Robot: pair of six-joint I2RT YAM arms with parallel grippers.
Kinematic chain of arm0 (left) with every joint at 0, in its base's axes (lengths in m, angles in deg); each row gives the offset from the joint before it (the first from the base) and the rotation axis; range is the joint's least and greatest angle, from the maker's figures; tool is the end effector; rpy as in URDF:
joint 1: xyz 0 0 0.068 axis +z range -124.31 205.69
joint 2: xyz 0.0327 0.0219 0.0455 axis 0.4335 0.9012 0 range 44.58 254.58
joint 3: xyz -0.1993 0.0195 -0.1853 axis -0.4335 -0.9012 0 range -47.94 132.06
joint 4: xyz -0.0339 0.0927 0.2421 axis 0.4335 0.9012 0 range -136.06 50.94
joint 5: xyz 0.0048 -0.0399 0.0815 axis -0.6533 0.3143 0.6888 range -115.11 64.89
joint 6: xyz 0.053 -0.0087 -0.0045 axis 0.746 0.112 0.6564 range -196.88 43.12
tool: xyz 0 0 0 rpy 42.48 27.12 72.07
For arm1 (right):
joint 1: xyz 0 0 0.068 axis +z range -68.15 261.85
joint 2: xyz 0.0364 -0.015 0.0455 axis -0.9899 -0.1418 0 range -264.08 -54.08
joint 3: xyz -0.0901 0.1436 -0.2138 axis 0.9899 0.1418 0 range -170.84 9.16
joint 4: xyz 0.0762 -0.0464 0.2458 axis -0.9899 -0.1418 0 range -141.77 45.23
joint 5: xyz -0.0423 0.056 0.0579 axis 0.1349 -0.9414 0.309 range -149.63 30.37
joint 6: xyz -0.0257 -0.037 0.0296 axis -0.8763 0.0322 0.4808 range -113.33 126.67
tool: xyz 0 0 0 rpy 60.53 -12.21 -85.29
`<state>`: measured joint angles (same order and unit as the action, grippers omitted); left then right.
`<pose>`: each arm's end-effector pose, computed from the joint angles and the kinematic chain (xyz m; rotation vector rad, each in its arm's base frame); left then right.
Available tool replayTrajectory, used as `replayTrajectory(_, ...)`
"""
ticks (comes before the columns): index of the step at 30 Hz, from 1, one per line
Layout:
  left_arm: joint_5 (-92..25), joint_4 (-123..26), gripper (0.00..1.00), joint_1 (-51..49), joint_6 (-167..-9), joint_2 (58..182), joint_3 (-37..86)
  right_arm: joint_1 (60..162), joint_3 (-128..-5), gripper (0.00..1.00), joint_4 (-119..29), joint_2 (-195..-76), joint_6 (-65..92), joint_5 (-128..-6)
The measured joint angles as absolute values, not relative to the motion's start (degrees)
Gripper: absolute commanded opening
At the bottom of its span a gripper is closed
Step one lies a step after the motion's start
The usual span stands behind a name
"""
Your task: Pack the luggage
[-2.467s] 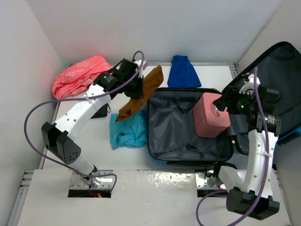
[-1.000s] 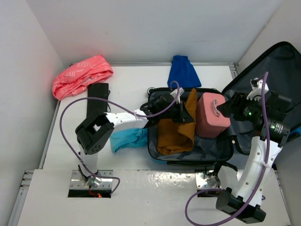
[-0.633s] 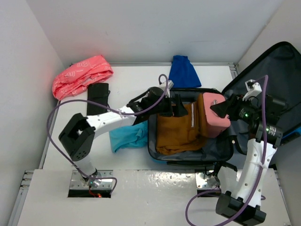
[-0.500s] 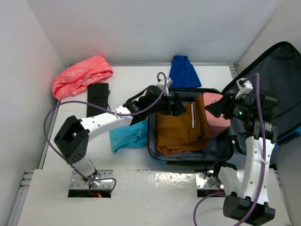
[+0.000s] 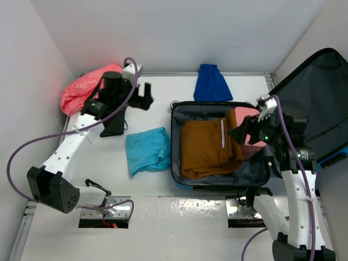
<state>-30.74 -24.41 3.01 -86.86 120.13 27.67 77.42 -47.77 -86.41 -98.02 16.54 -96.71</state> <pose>0.2762 -0.1191 0.3892 0.2840 1.9546 -0.4704 0.1463 0.0102 0.3612 -0.1457 2.0322 0.7256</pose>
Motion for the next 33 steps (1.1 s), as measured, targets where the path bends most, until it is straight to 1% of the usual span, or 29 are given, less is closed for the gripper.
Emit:
replayTrajectory(2, -35.9, -19.5, 1.0, 9.0, -79.4, 119.1, 25.7, 78.3, -46.9, 0.66, -87.2, -97.1, 15.4, -95.4)
replayTrajectory(5, -41.2, -11.9, 1.0, 12.8, -69.5, 119.9, 22.4, 78.7, -46.5, 0.69, -89.1, -96.6, 14.2, -93.4)
replayTrajectory(7, -42.9, -8.7, 1.0, 12.6, -64.4, 121.2, 19.8, 78.8, -46.5, 0.71, -89.9, -96.5, 13.8, -91.9)
replayTrajectory(10, -42.4, -8.3, 1.0, 8.8, -58.9, 121.9, 13.4, 79.0, -46.5, 0.72, -91.0, -96.5, 13.7, -89.0)
replayTrajectory(14, -38.1, -11.6, 1.0, 0.2, -56.8, 121.7, 3.2, 79.0, -48.0, 0.75, -93.4, -97.4, 14.3, -84.9)
replayTrajectory(17, -34.6, -14.5, 1.0, -2.2, -57.0, 122.8, -0.8, 77.9, -51.6, 0.78, -94.9, -98.8, 15.3, -83.0)
replayTrajectory(20, -30.6, -18.9, 1.0, -2.4, -58.0, 126.6, -1.3, 74.9, -54.4, 0.81, -95.9, -99.6, 16.6, -82.0)
replayTrajectory(23, -28.1, -22.6, 1.0, -2.3, -58.7, 132.2, -0.9, 71.9, -57.1, 0.81, -98.0, -100.3, 17.5, -81.4)
replayTrajectory(28, -28.7, -23.2, 1.0, -2.5, -59.2, 138.0, 3.7, 67.6, -61.0, 0.82, -101.6, -101.8, 18.7, -81.2)
replayTrajectory(29, -29.0, -23.4, 0.98, -2.5, -59.2, 138.7, 4.4, 67.2, -61.5, 0.82, -102.2, -102.1, 18.9, -81.0)
replayTrajectory(30, -29.2, -23.5, 0.92, -2.5, -59.2, 139.3, 5.0, 67.0, -62.1, 0.82, -102.7, -102.3, 19.1, -80.9)
replayTrajectory(31, -29.4, -23.5, 0.75, -2.6, -59.5, 140.0, 5.6, 67.0, -62.7, 0.82, -103.3, -102.5, 19.4, -80.8)
replayTrajectory(32, -30.0, -23.5, 0.65, -2.6, -60.0, 140.5, 6.2, 67.0, -63.2, 0.82, -103.8, -102.7, 19.7, -80.7)
replayTrajectory(33, -30.7, -23.5, 0.49, -2.6, -60.6, 141.1, 6.7, 67.0, -63.7, 0.82, -104.1, -102.9, 20.0, -80.7)
